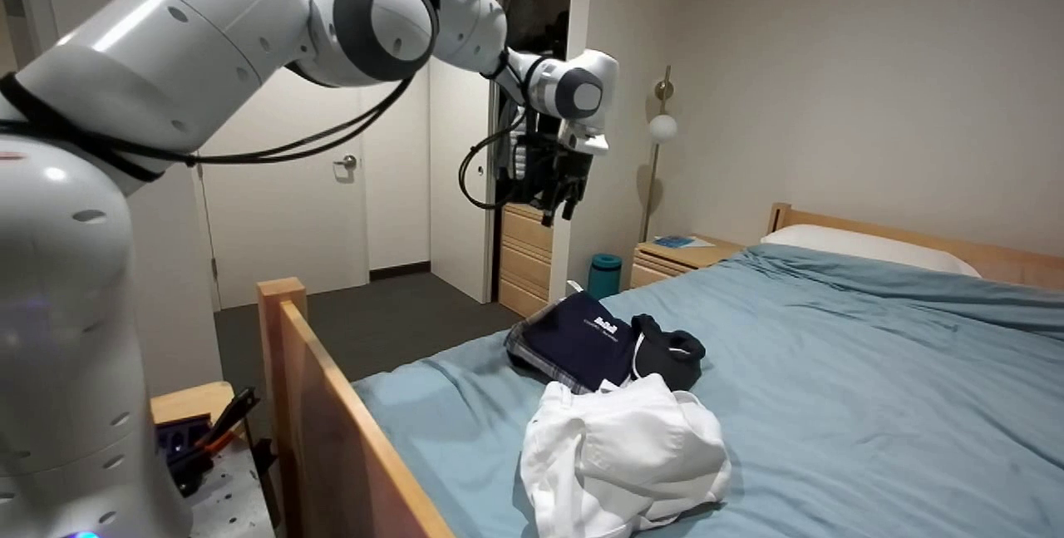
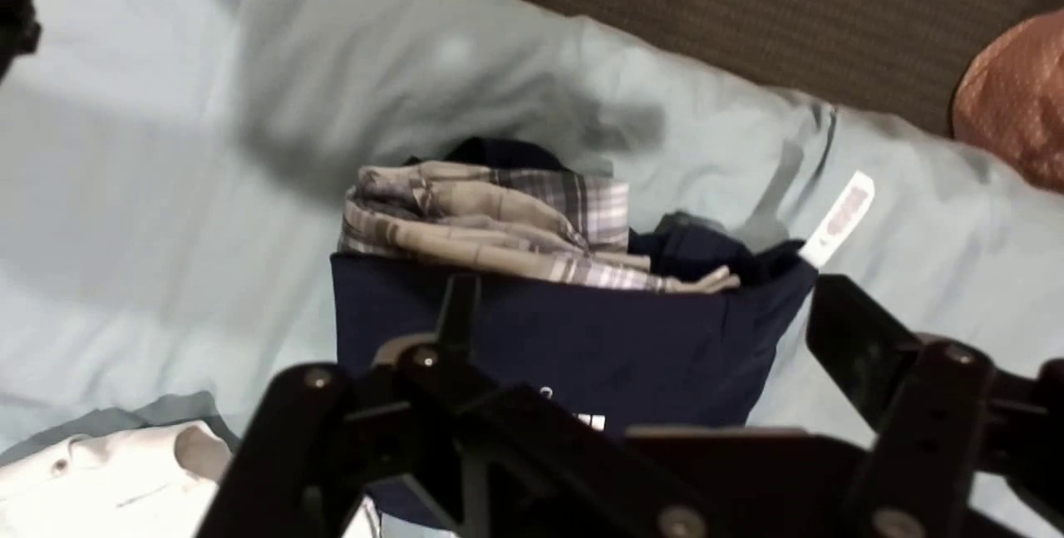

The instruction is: Unfold the white shorts

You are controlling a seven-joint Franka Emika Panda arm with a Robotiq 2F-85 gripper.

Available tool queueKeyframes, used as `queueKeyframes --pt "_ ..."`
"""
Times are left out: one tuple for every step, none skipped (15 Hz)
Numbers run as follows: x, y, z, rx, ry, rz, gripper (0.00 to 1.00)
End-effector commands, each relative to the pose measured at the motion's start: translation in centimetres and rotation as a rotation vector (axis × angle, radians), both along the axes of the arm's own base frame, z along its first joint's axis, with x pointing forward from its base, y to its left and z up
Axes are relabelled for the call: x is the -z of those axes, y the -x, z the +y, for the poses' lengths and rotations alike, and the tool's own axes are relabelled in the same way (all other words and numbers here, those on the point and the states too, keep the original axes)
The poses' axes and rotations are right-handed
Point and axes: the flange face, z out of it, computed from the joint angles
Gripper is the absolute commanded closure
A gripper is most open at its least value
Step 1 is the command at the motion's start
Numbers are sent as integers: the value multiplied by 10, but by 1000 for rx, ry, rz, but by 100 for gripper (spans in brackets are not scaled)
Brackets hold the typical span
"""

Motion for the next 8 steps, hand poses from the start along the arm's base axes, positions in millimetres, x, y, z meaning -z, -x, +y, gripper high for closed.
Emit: queueKeyframes --pt "-13 42 4 -137 -85 34 0" --pt "-12 52 -1 -157 -82 50 0" --pt "-12 57 -16 -140 -67 50 0" --pt "-8 64 -31 -154 -59 59 0" --pt "3 41 -49 -116 -55 30 0" --pt "7 22 -55 -132 -56 -27 0" --pt "17 1 -53 -213 -57 -22 0" --pt "24 -4 -52 -280 -55 -41 0"
